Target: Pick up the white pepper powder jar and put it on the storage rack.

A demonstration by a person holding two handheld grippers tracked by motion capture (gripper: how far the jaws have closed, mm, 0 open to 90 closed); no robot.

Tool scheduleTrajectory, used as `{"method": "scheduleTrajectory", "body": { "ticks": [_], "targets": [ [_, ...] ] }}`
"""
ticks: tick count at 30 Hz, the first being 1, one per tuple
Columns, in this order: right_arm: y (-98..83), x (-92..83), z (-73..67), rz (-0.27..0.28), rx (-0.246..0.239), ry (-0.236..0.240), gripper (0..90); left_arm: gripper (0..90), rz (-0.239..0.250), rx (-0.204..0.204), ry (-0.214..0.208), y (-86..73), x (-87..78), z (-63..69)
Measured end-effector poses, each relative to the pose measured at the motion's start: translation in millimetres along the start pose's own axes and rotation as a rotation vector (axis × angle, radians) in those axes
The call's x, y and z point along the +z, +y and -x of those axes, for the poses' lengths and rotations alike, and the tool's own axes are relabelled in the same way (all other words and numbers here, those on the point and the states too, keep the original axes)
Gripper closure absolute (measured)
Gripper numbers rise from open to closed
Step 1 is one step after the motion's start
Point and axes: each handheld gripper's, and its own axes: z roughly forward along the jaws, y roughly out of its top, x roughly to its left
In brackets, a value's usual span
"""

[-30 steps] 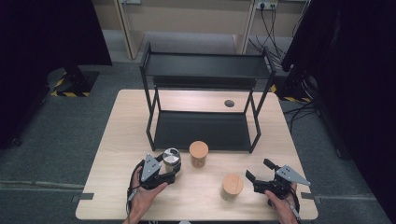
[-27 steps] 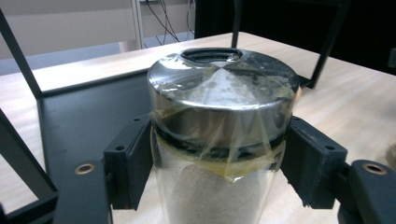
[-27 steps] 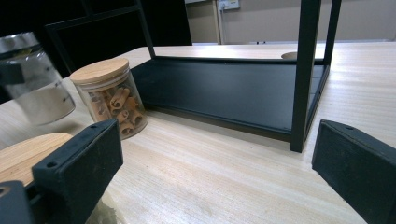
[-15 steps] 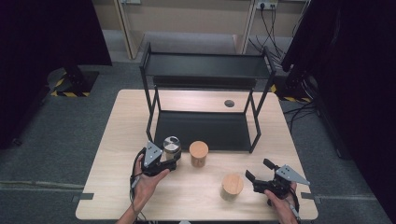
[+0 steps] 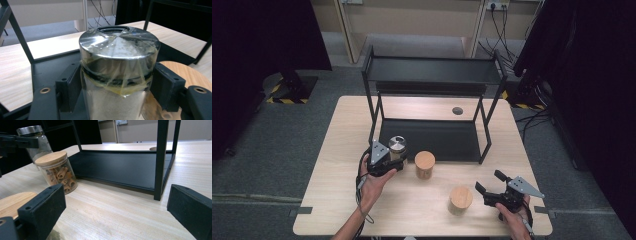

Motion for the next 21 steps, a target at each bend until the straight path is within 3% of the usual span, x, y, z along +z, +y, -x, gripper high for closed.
{"method": "scheduleTrajectory", "body": {
  "ticks": [12,15,21],
  "targets": [
    [-0.5,0.4,1.2,0.0,0.005,-0.005,2.4,30.8,-0.012,-0.003,0.028,9.3,19.6,-2.8],
    [-0.7,0.0,1.4,0.001,0.007,-0.007,2.4,30.8,-0.012,-0.019,0.039,7.9,25.1,-4.6],
    [-1.0,0.0,1.6,0.002,0.01,-0.005,2.5,30.8,-0.025,-0.012,0.07,7.0,34.8,-5.3]
  ]
}}
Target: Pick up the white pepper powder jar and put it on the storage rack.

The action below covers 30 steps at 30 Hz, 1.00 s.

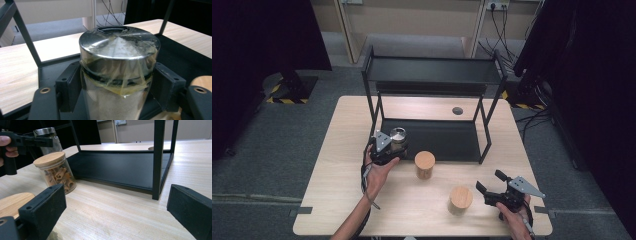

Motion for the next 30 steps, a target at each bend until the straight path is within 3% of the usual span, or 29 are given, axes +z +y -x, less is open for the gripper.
{"method": "scheduleTrajectory", "body": {
  "ticks": [8,30],
  "targets": [
    [-0.2,0.1,0.5,-0.002,0.001,0.001,2.5,30.7,-0.008,-0.003,0.031,-2.6,11.1,2.3],
    [-0.4,-0.4,1.8,0.0,0.003,0.002,2.5,30.7,-0.013,-0.015,0.058,-6.8,28.7,7.0]
  ]
}}
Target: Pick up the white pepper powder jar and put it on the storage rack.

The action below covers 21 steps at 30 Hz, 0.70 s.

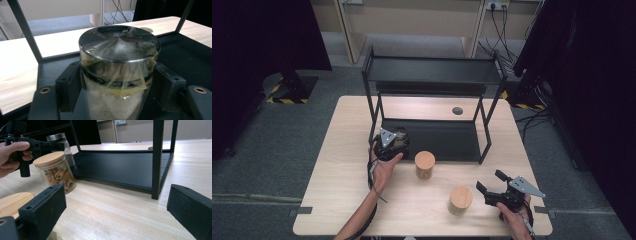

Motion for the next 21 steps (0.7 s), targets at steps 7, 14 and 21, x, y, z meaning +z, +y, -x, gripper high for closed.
{"method": "scheduleTrajectory", "body": {
  "ticks": [7,14,21],
  "targets": [
    [0.0,0.4,-0.4,-0.002,-0.003,0.002,2.5,25.8,-0.002,-0.014,-0.012,0.9,-0.5,-1.4],
    [0.1,0.3,-0.6,-0.001,-0.003,0.002,2.5,11.5,0.012,-0.005,-0.021,4.1,-9.5,3.1],
    [-0.1,0.2,-0.4,0.0,0.001,0.002,2.5,6.0,0.002,-0.001,-0.025,6.1,-20.1,9.5]
  ]
}}
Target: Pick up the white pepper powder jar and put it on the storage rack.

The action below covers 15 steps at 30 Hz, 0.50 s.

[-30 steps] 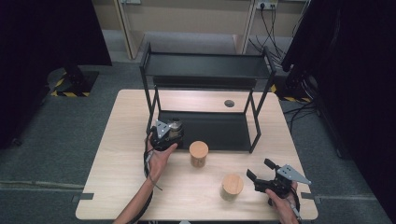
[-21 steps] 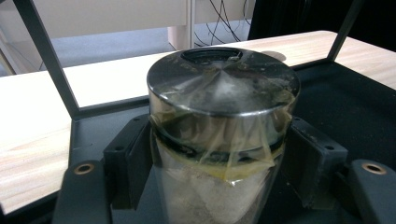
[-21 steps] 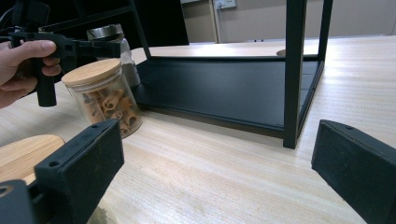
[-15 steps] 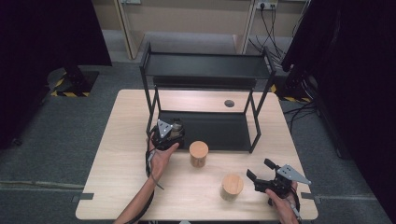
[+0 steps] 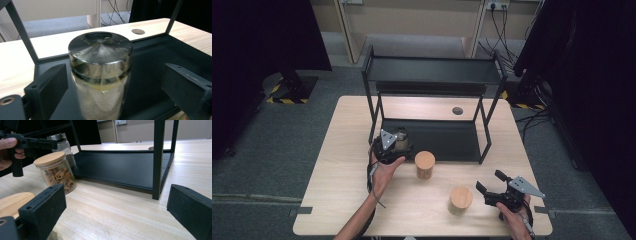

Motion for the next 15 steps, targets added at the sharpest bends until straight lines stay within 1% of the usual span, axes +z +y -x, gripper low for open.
{"method": "scheduleTrajectory", "body": {
  "ticks": [3,7,8,13,15],
  "targets": [
    [0.0,0.0,-0.3,0.0,-0.001,0.001,2.5,3.8,0.003,-0.002,-0.01,0.3,-5.0,2.0],
    [-0.1,0.6,-0.3,0.0,-0.001,0.002,2.5,3.8,0.005,-0.002,-0.019,-0.2,-12.8,3.5],
    [-0.1,0.7,-0.4,0.0,-0.001,0.002,2.5,3.8,0.007,-0.007,-0.022,-1.1,-14.5,3.5],
    [-0.1,0.5,-0.5,0.001,0.001,0.001,2.5,3.8,0.01,-0.01,-0.035,-5.0,-21.4,1.8],
    [-0.2,0.6,-0.2,0.001,0.008,0.002,2.5,3.7,0.013,-0.021,-0.041,-7.2,-24.5,0.4]
  ]
}}
